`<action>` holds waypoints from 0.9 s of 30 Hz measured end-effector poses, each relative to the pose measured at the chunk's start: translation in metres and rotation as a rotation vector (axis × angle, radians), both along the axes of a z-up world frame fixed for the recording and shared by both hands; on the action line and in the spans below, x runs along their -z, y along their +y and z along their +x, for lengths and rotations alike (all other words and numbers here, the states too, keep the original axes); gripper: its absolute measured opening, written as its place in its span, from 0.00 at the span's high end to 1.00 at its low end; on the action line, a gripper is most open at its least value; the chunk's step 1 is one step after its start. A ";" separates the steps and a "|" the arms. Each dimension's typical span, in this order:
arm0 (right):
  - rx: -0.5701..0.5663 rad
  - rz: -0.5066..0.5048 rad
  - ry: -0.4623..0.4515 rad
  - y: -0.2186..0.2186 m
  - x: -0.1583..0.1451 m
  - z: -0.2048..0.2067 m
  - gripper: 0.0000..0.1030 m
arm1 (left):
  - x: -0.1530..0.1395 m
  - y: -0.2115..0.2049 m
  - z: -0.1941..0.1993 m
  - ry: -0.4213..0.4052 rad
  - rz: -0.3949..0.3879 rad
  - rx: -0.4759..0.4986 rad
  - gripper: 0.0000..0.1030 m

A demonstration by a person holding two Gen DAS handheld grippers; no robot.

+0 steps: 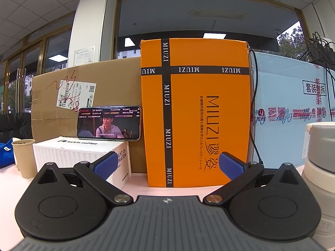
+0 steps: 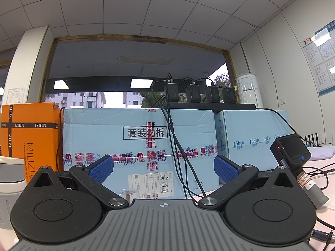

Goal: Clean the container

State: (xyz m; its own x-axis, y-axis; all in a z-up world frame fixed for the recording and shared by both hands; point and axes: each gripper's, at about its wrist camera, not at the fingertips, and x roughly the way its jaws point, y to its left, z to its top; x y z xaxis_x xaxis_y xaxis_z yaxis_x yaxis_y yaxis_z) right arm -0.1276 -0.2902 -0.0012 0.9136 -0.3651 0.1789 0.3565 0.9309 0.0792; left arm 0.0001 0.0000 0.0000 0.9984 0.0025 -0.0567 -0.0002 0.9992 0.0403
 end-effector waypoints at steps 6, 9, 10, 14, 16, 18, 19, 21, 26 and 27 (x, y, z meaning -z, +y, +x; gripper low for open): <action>0.000 0.000 0.000 0.000 0.000 0.000 0.00 | 0.001 0.000 0.003 -0.001 0.002 0.000 0.00; 0.000 0.001 0.000 0.000 -0.001 -0.001 0.00 | 0.001 0.000 0.002 -0.001 0.002 0.000 0.00; 0.000 0.001 0.000 0.000 -0.001 -0.001 0.00 | 0.001 0.001 0.002 -0.001 0.002 0.000 0.00; 0.000 0.001 0.001 0.000 -0.001 -0.001 0.00 | 0.001 0.002 0.000 -0.001 -0.003 -0.003 0.00; 0.000 0.001 0.001 -0.001 0.000 0.000 0.00 | 0.001 0.001 -0.001 -0.001 -0.002 -0.003 0.00; 0.000 0.001 0.001 0.000 0.000 0.000 0.00 | 0.001 0.001 -0.001 0.001 -0.003 -0.004 0.00; 0.000 0.002 0.001 0.000 0.000 0.001 0.00 | 0.001 0.001 -0.001 0.002 -0.003 -0.004 0.00; 0.000 0.003 0.001 0.000 0.000 0.001 0.00 | 0.001 0.001 0.000 0.004 -0.003 -0.004 0.00; 0.000 0.004 0.001 -0.001 0.000 0.001 0.00 | 0.001 0.001 0.000 0.004 -0.005 -0.004 0.00; 0.000 0.004 0.000 -0.001 0.000 0.001 0.00 | 0.001 0.001 0.000 0.004 -0.005 -0.004 0.00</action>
State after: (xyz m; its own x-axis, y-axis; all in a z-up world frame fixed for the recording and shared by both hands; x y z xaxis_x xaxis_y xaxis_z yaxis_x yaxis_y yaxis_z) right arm -0.1267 -0.2913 -0.0013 0.9137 -0.3657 0.1772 0.3564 0.9307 0.0825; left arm 0.0000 0.0008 -0.0011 0.9982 0.0064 -0.0603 -0.0042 0.9994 0.0356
